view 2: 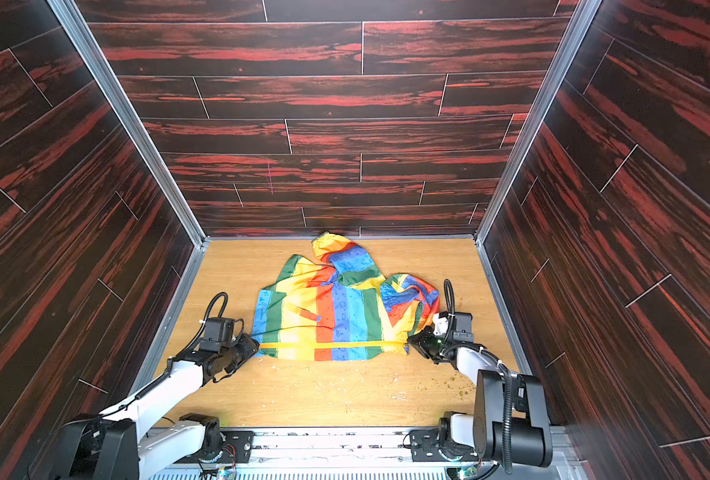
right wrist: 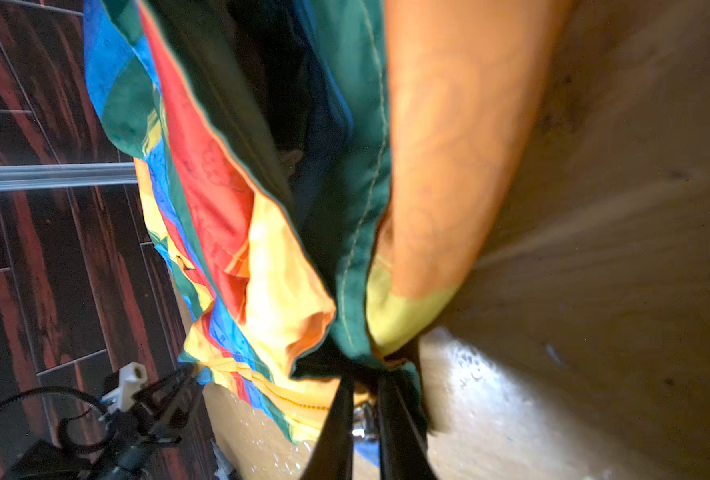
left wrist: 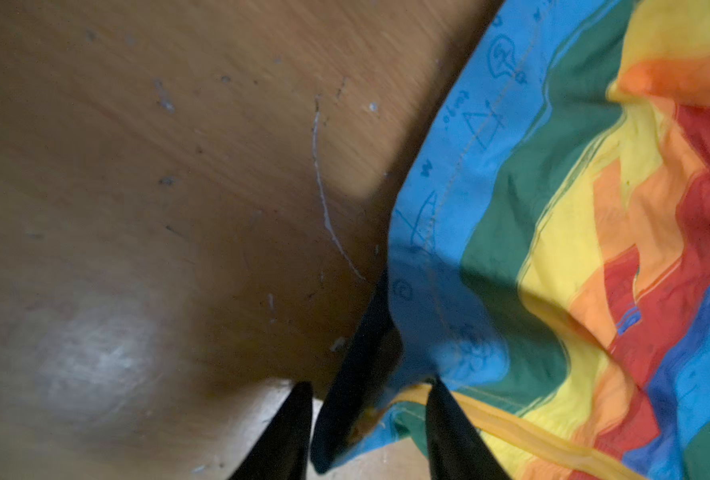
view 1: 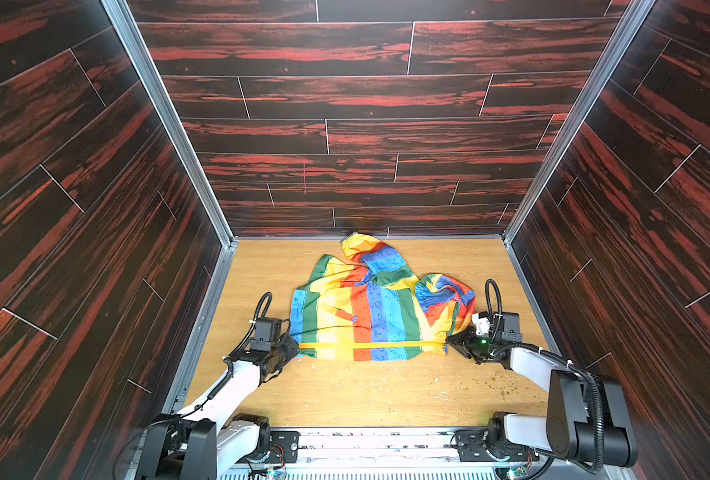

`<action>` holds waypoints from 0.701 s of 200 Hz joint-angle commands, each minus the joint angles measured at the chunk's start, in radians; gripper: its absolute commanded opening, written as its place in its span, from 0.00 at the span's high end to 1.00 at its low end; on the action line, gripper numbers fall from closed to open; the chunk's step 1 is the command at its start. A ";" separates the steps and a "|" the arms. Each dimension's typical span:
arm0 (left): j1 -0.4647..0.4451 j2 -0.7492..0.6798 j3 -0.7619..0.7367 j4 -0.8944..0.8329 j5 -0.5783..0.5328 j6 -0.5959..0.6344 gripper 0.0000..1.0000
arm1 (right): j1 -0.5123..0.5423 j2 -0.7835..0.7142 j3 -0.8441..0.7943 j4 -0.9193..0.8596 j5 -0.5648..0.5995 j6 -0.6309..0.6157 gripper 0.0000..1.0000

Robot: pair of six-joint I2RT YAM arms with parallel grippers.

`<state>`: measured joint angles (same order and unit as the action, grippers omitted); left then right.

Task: Zip up the jacket

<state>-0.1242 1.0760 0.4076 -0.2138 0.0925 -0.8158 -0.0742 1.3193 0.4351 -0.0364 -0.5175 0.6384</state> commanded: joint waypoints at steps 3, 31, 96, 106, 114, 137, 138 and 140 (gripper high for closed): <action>0.005 -0.089 0.046 -0.098 -0.075 0.008 0.36 | -0.002 -0.038 0.028 -0.049 0.041 -0.011 0.66; 0.007 -0.199 0.087 -0.185 -0.127 0.013 0.11 | -0.013 -0.100 0.079 -0.150 0.125 -0.040 0.51; 0.006 -0.404 0.214 -0.329 -0.302 0.085 0.09 | -0.026 -0.320 0.236 -0.311 0.385 -0.110 0.43; 0.007 -0.418 0.227 -0.304 -0.309 0.117 0.09 | -0.026 -0.395 0.242 -0.281 0.405 -0.115 0.43; 0.006 -0.424 0.234 -0.278 -0.315 0.147 0.08 | -0.026 -0.454 0.248 -0.250 0.422 -0.119 0.42; 0.006 -0.420 0.258 -0.177 -0.378 0.220 0.05 | -0.026 -0.553 0.281 -0.157 0.494 -0.127 0.41; 0.006 -0.420 0.259 -0.170 -0.378 0.223 0.05 | -0.026 -0.557 0.282 -0.152 0.497 -0.126 0.41; 0.006 -0.420 0.259 -0.155 -0.380 0.230 0.04 | -0.026 -0.561 0.285 -0.144 0.506 -0.127 0.41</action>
<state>-0.1234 0.6552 0.6289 -0.4648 -0.2001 -0.6895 -0.0967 0.8375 0.6727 -0.2699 -0.1223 0.5400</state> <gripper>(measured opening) 0.941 0.587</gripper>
